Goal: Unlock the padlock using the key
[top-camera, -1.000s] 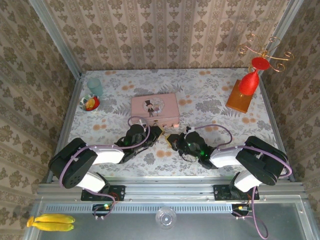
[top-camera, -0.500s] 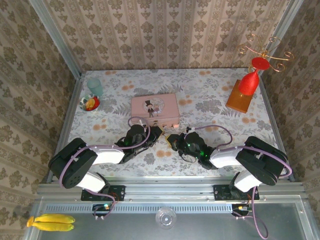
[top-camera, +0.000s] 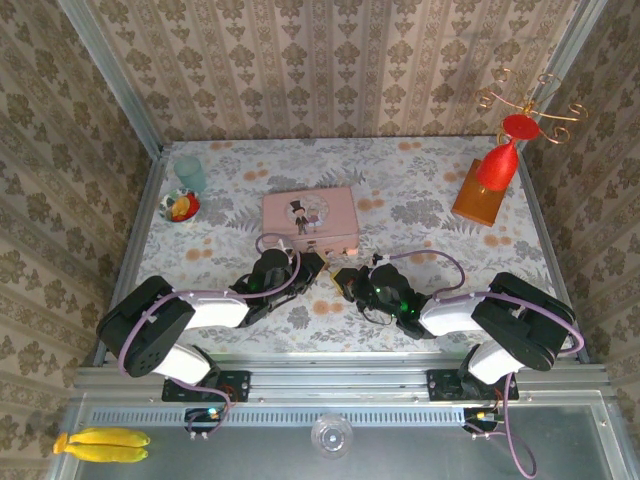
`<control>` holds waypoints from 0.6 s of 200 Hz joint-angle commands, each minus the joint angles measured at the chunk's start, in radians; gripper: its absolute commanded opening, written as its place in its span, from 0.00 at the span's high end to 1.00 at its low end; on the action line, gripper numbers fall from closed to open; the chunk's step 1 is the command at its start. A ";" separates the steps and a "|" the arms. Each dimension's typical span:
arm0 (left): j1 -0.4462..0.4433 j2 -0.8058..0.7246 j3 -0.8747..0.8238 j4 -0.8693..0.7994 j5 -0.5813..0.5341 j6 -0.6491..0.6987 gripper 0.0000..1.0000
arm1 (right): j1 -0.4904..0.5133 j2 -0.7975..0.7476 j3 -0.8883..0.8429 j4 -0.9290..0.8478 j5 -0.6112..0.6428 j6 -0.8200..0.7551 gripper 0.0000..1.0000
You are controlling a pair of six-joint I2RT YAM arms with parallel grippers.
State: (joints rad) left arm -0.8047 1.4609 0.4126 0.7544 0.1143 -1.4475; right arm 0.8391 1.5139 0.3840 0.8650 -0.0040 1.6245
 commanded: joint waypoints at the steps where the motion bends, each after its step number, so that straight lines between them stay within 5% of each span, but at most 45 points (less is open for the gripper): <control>1: -0.017 -0.031 0.010 0.115 0.008 0.021 1.00 | 0.003 -0.001 -0.004 0.038 0.049 0.005 1.00; 120: -0.023 -0.006 0.008 0.131 0.007 0.018 1.00 | 0.001 -0.006 -0.011 0.049 0.051 0.006 1.00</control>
State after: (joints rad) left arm -0.8112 1.4616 0.4126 0.7547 0.1043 -1.4479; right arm 0.8391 1.5139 0.3794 0.8734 -0.0032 1.6272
